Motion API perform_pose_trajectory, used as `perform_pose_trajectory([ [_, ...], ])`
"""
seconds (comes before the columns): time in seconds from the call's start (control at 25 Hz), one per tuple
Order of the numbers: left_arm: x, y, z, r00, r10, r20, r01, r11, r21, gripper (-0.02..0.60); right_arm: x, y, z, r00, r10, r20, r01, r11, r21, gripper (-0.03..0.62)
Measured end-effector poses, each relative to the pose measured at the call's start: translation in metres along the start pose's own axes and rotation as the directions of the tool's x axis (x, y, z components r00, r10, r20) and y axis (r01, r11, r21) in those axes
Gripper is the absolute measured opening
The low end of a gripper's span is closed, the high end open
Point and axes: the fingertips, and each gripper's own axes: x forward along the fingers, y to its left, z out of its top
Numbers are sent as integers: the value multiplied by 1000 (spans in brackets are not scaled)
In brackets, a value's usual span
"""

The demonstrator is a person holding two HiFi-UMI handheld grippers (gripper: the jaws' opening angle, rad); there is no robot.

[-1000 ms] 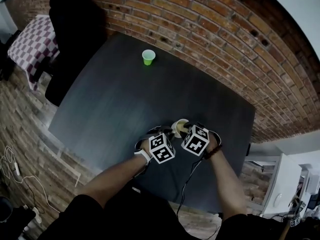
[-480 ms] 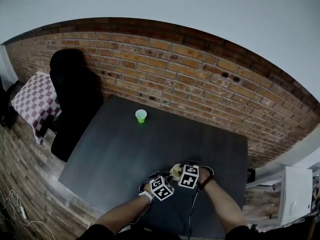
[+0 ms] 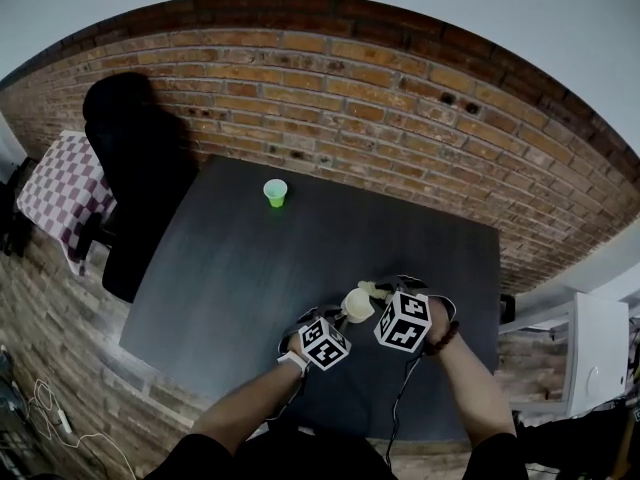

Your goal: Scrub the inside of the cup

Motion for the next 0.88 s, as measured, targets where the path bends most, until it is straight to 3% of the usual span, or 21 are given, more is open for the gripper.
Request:
perform_pose_trajectory([
  [0.12, 1, -1, -2, 1000, 1, 1, -1, 1000, -13, 74, 36, 30, -6, 996, 79, -33, -78, 997, 29, 91],
  [0.28, 2, -5, -3, 1000, 7, -2, -7, 1000, -9, 74, 77, 48, -21, 986, 106, -132, -99, 993, 58, 91],
  [0.48, 4, -9, -6, 1000, 2, -14, -2, 1000, -5, 74, 108, 52, -35, 969, 161, -188, -120, 969, 215, 91],
  [0.72, 4, -12, -7, 1000, 1, -19, -1, 1000, -7, 74, 88, 37, -35, 967, 160, -197, -101, 955, 277, 91],
  [0.88, 2, -11, -7, 1000, 3, -15, -4, 1000, -16, 74, 42, 10, -31, 981, 84, -174, -36, 965, 260, 91],
])
